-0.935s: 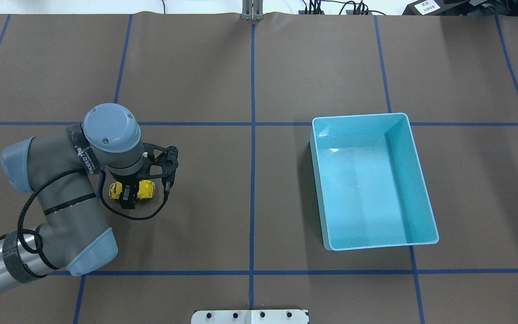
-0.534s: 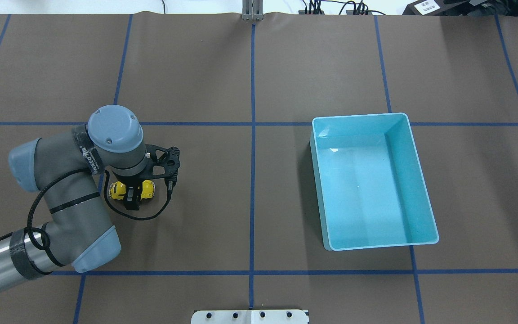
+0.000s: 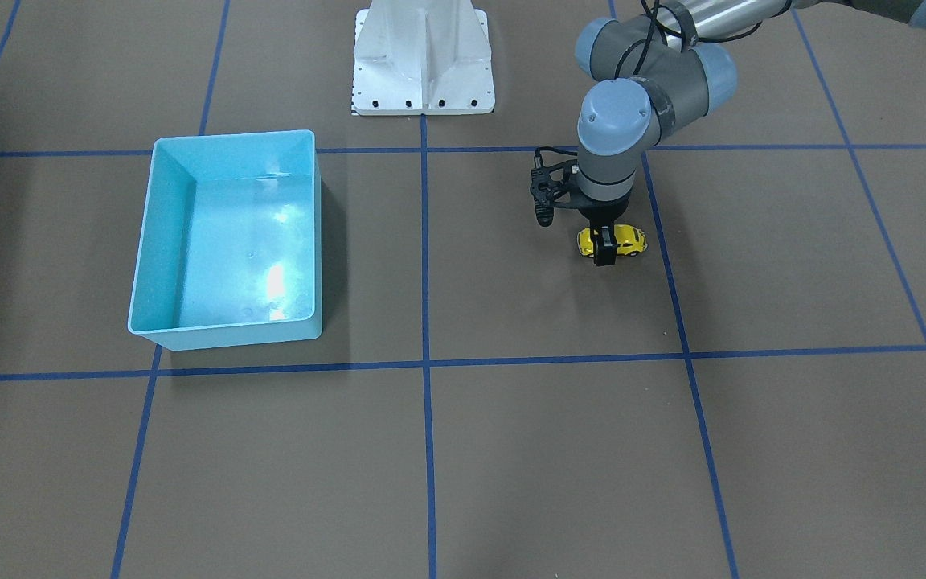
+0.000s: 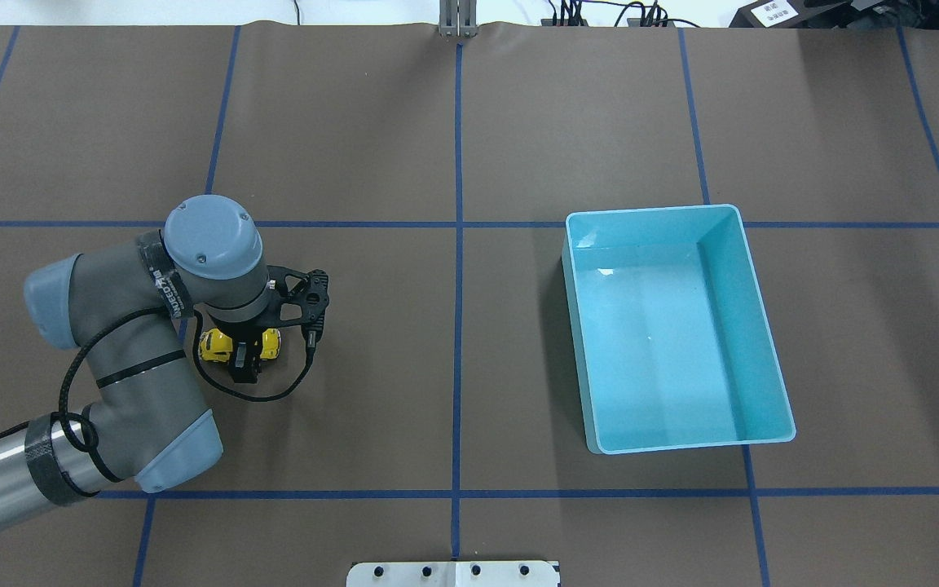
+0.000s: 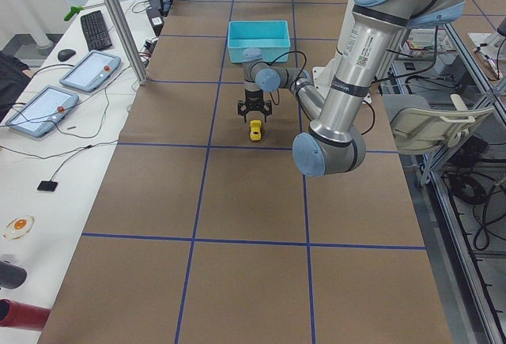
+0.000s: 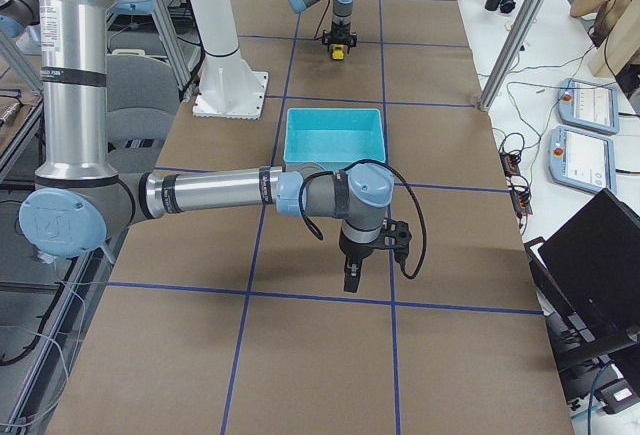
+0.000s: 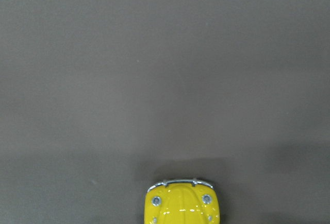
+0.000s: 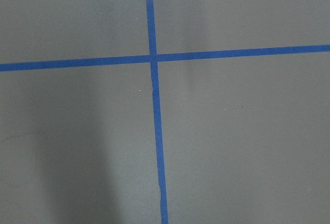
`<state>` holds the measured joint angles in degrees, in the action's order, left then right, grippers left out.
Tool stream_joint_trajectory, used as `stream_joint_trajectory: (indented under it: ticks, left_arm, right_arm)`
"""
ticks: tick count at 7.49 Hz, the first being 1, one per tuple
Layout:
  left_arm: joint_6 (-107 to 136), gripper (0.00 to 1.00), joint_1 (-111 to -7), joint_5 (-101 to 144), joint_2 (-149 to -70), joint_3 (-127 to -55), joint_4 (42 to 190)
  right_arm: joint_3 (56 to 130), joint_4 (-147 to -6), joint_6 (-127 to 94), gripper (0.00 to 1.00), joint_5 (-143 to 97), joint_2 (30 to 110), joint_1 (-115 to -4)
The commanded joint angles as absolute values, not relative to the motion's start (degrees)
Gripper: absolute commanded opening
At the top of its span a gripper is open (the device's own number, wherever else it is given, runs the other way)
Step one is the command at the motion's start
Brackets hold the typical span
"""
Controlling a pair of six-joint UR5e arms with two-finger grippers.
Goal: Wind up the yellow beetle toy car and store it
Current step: 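Press the held car down against the table with the left gripper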
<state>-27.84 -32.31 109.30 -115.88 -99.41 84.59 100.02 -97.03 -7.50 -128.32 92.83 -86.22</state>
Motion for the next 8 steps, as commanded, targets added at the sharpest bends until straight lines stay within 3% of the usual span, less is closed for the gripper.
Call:
stream_joint_trajectory:
  ticks: [1,3,5,8]
  left_arm:
    - [-27.86,0.91,-32.26,109.42,-115.93,-98.44,86.31]
    - [-27.86,0.88,-32.26,109.42,-115.67,-98.7,86.31]
    - [-27.95,0.69,-32.26,109.42,-115.14,-98.88,86.31]
    - [-27.95,0.68,-32.17,109.42,-115.22,-98.79,86.48]
  right_arm:
    - [100.02,-96.94,-7.47,1.0,-128.32,92.81,-86.22]
    - [100.02,-97.03,-7.56,1.0,-128.32,92.81,-86.22]
    - [100.02,-97.03,-7.56,1.0,-128.32,92.81,-86.22]
    - [100.02,-97.03,-7.56,1.0,-128.32,92.81,-86.22]
